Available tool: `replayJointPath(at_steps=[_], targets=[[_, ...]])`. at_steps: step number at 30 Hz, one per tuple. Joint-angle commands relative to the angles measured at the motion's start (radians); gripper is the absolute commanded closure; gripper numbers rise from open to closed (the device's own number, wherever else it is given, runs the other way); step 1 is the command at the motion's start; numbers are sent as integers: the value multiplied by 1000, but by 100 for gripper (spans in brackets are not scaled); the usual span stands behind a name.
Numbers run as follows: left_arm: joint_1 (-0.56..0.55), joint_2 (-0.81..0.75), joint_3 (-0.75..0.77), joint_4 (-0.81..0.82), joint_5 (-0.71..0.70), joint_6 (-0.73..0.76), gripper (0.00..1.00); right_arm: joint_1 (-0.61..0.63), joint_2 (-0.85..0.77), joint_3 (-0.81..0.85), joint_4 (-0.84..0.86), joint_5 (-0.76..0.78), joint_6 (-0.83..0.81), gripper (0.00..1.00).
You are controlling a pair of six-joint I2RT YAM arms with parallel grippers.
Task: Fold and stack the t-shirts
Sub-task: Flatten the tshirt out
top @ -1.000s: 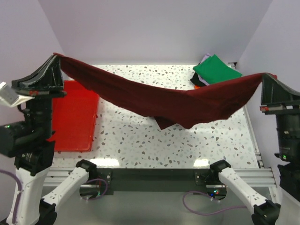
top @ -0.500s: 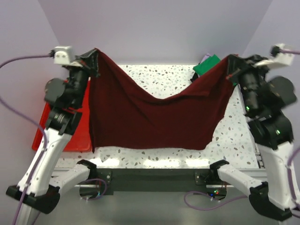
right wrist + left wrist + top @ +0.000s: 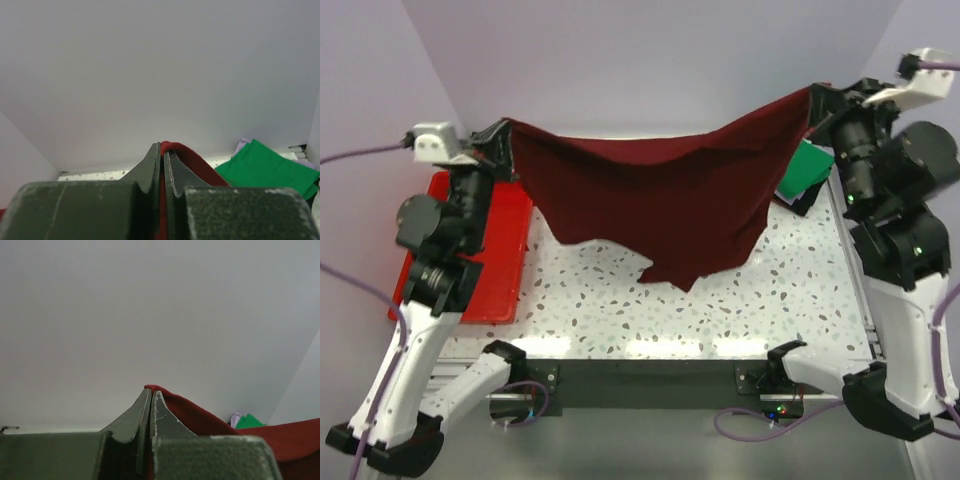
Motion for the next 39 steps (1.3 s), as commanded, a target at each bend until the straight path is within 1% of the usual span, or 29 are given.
replayJointPath(at_steps=[1, 3, 5, 6, 9, 13, 15, 16, 18, 19, 21, 23, 24, 25, 26, 27, 28, 29, 30, 31, 32, 33, 34, 35, 37, 38, 39], targets=[[4, -126, -53, 8, -29, -8, 100, -4, -88, 50, 8, -49, -26, 100], [4, -204, -68, -24, -29, -18, 100, -4, -137, 49, -1, -60, -24, 100], [4, -247, -67, -35, -22, -27, 100, -4, -181, 58, -16, -75, -24, 100], [4, -279, -62, -90, -19, -31, 100, -2, -192, 67, -22, -77, -24, 100], [3, -323, -19, -141, 4, -39, 100, -2, -221, 134, -64, -103, -37, 100], [3, -366, -7, -136, 64, -53, 100, -4, -203, 287, -127, -138, -52, 100], [4, -376, -5, -119, 95, -70, 100, -4, -181, 335, -137, -159, -63, 100], [3, -378, -7, -109, 136, -74, 100, -4, -148, 392, -156, -162, -67, 100], [3, -363, -5, -87, 202, -88, 100, -4, -93, 452, -171, -162, -78, 100], [3, -354, -8, -78, 213, -91, 100, -4, -71, 458, -173, -158, -83, 100], [4, -311, -27, -52, 212, -94, 100, -4, -39, 457, -164, -153, -93, 100], [3, -240, -48, -4, 208, -90, 100, -4, 7, 409, -133, -129, -104, 100], [3, -213, -63, 12, 163, -81, 100, -4, 24, 383, -118, -117, -107, 100], [4, -149, -79, 29, 135, -64, 100, -4, 52, 322, -78, -85, -112, 100], [3, -148, -79, 30, 100, -64, 100, -4, 75, 290, -56, -72, -115, 100], [4, -78, -97, 52, 25, -47, 100, -4, 93, 229, -12, -58, -115, 100], [4, -41, -108, 69, -8, -36, 100, -4, 112, 198, 13, -43, -116, 100], [4, 38, -119, 91, -40, -27, 100, -4, 163, 171, 36, -16, -119, 100], [7, 82, -139, 133, -86, -13, 100, -4, 193, 151, 54, 12, -122, 100], [12, 128, -146, 160, -95, -9, 100, -4, 229, 121, 92, 28, -126, 100], [16, 227, -151, 181, -104, -9, 100, -2, 262, 110, 109, 49, -130, 100], [30, 281, -154, 222, -121, -12, 100, -5, 338, 101, 134, 87, -130, 100], [36, 333, -151, 241, -132, -13, 100, -5, 375, 99, 146, 106, -132, 100], [56, 442, -136, 270, -141, -16, 100, -4, 458, 101, 152, 144, -132, 100], [73, 545, -99, 275, -147, -27, 99, -8, 542, 139, 152, 179, -126, 100], [78, 629, -56, 260, -150, -33, 91, -8, 596, 160, 140, 190, -121, 100], [82, 662, -36, 247, -166, -35, 70, -11, 685, 223, 96, 195, -116, 93]])
